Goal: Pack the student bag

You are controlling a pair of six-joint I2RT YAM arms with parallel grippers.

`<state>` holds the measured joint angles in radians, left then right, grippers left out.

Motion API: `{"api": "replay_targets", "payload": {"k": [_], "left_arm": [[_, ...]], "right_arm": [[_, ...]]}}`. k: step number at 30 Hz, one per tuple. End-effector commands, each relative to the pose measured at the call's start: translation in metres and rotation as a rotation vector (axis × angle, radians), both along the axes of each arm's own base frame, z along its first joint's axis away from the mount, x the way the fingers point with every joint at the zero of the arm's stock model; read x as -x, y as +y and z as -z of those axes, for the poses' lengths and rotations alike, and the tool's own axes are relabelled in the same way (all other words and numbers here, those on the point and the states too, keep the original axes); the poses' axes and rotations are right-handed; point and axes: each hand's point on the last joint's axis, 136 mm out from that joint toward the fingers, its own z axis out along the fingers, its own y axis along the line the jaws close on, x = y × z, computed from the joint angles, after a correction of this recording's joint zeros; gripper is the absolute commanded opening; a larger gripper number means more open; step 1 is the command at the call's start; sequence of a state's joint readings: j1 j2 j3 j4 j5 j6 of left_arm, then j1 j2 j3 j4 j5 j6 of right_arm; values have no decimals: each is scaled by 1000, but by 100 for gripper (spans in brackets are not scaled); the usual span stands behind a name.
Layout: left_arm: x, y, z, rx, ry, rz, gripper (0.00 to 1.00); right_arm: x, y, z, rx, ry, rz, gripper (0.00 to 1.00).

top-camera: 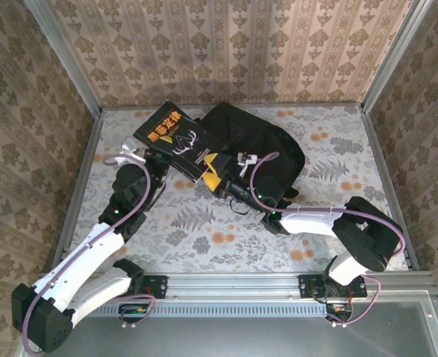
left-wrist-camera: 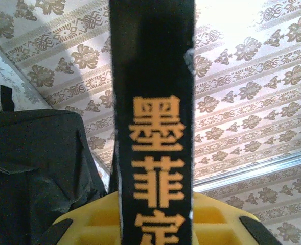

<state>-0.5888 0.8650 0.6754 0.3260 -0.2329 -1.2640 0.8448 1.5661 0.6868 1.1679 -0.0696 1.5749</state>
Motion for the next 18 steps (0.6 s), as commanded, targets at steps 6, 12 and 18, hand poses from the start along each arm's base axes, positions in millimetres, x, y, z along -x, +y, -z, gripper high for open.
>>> {"api": "replay_targets", "payload": {"k": [6, 12, 18], "left_arm": [[6, 1, -49, 85, -107, 7, 0], [7, -2, -41, 90, -88, 24, 0], [9, -3, -27, 81, -57, 20, 0]], "right_arm": [[-4, 10, 12, -30, 14, -13, 98], [-14, 6, -7, -53, -35, 19, 92], [-24, -6, -47, -96, -122, 68, 71]]}}
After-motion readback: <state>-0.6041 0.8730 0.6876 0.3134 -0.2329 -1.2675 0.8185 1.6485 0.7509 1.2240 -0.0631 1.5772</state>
